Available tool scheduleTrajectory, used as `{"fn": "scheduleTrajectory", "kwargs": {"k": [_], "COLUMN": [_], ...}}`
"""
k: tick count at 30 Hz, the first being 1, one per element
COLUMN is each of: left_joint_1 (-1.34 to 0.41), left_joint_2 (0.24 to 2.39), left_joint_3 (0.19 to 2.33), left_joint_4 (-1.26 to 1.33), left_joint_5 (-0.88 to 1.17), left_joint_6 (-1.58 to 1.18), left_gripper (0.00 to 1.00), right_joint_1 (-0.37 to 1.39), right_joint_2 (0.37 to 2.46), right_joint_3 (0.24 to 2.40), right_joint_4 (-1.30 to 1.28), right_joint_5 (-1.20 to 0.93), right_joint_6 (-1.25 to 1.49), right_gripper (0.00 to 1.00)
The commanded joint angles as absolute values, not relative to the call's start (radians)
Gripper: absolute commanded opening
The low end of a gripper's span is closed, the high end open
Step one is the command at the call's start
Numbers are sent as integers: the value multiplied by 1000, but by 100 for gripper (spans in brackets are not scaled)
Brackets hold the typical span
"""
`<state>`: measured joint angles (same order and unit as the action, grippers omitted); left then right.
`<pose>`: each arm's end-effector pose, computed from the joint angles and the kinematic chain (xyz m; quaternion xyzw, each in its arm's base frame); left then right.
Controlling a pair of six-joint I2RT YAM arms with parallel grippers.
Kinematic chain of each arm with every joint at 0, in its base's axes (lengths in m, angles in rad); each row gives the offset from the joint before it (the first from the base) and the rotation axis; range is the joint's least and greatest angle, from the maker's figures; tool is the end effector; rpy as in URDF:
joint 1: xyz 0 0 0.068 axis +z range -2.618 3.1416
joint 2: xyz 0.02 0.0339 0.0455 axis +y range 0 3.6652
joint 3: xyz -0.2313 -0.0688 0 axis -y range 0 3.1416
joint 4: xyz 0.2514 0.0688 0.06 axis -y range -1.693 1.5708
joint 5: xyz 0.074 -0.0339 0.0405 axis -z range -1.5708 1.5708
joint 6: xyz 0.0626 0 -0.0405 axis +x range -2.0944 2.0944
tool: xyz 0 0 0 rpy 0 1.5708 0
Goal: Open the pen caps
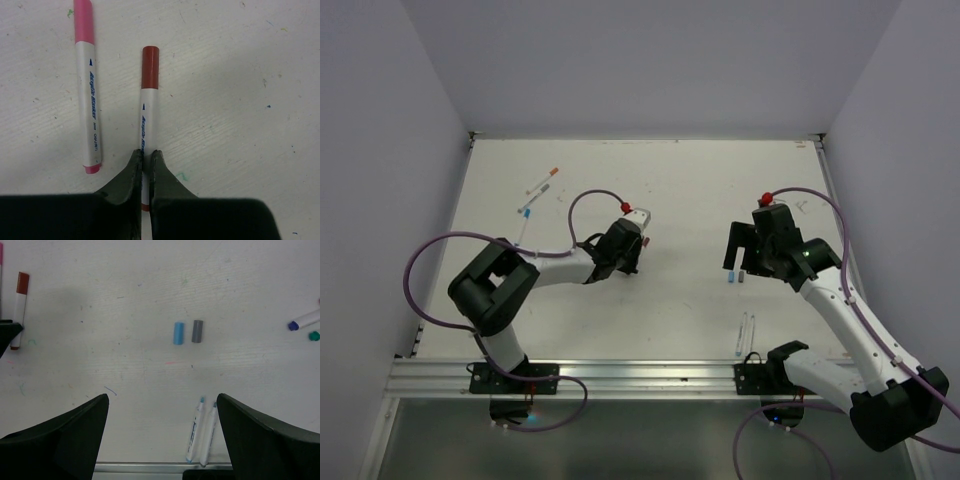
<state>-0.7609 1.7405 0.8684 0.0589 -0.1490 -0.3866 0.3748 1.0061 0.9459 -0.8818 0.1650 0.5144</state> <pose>0.2672 -0.2416 0.0888 0.1453 0.9155 -0.1421 0.3473 0.2184 0.0749 0.2439 0.0915 0.9437 0.0618 0.3119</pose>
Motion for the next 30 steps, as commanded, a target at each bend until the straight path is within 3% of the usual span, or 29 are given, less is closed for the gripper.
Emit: {"fn": "scheduleTrajectory", "kwargs": {"k": [1, 7, 15, 30], "left_joint_1": [-772, -856, -1054, -1123], "left_joint_2": [1741, 1527, 1275, 1276], "left_joint_3": [844, 810, 588, 615], "left_joint_4": [3, 87, 343, 354], "left_joint_5": [-114, -21, -109, -164], "left_joint_6": [-405, -515, -1000, -1045], "left_gripper": [0, 0, 0, 0], "right_joint_1": [377, 377, 380, 402], "right_joint_2": [997, 988, 950, 936], "right_joint_3": [965, 933, 790, 673], "right_joint_4": [-882, -781, -520, -284], "right_joint_5": [147, 3, -167, -287], "right_joint_6": [509, 548, 750, 874], "right_gripper": [94, 94, 85, 75]}}
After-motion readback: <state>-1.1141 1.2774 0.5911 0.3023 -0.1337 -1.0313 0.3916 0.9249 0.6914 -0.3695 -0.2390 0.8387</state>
